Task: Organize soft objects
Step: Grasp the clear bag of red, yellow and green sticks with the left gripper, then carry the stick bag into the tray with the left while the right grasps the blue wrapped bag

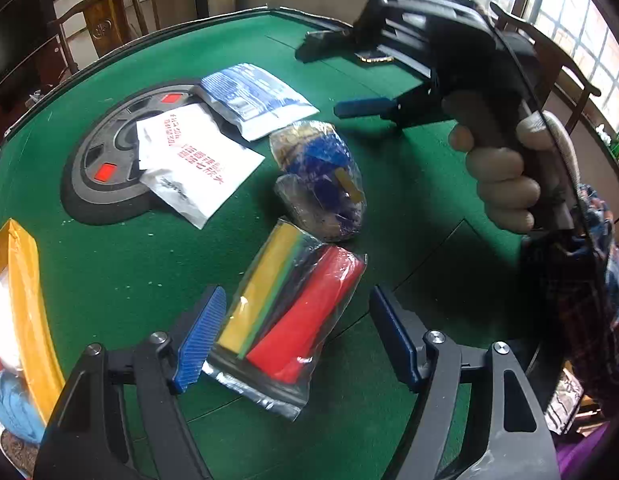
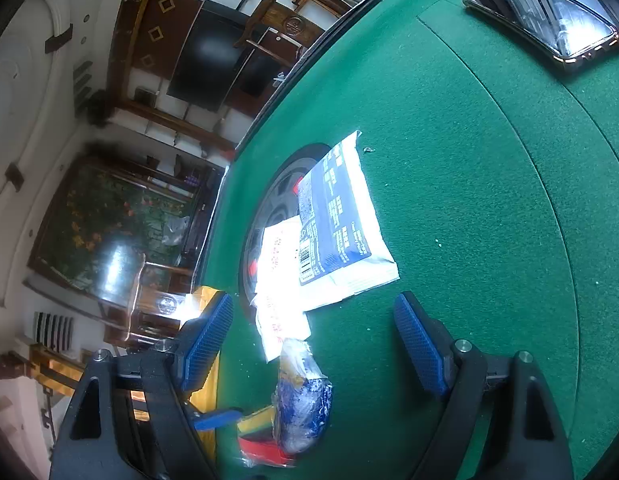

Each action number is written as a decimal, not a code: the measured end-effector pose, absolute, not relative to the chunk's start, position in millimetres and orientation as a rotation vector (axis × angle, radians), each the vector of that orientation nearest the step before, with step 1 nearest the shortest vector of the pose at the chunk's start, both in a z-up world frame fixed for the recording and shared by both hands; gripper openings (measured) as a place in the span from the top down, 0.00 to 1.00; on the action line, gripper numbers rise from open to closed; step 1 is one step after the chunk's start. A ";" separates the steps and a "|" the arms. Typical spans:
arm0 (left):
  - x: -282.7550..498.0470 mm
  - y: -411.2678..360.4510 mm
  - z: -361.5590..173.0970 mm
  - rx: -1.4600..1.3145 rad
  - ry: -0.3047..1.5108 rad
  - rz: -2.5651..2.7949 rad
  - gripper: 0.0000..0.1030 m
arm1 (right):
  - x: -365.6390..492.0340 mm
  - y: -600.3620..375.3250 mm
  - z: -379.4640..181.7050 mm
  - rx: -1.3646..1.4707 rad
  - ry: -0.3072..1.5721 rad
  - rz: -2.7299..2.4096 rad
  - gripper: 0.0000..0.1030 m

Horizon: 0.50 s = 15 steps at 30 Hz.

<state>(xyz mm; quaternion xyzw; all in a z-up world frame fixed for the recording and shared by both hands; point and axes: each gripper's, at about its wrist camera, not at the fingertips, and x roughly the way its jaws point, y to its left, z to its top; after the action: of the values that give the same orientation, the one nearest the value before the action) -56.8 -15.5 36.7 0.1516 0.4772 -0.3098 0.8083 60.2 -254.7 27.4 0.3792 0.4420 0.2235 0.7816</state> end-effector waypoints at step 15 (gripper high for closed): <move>-62.9 -18.6 32.7 0.241 0.998 -0.599 0.53 | 61.6 -245.7 26.1 0.746 0.968 0.447 0.24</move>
<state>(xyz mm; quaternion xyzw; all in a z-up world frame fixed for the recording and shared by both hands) -62.9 -18.6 32.7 0.1136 0.4700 -0.2821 0.8286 61.6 -245.7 26.1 0.3470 0.4504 0.2082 0.7958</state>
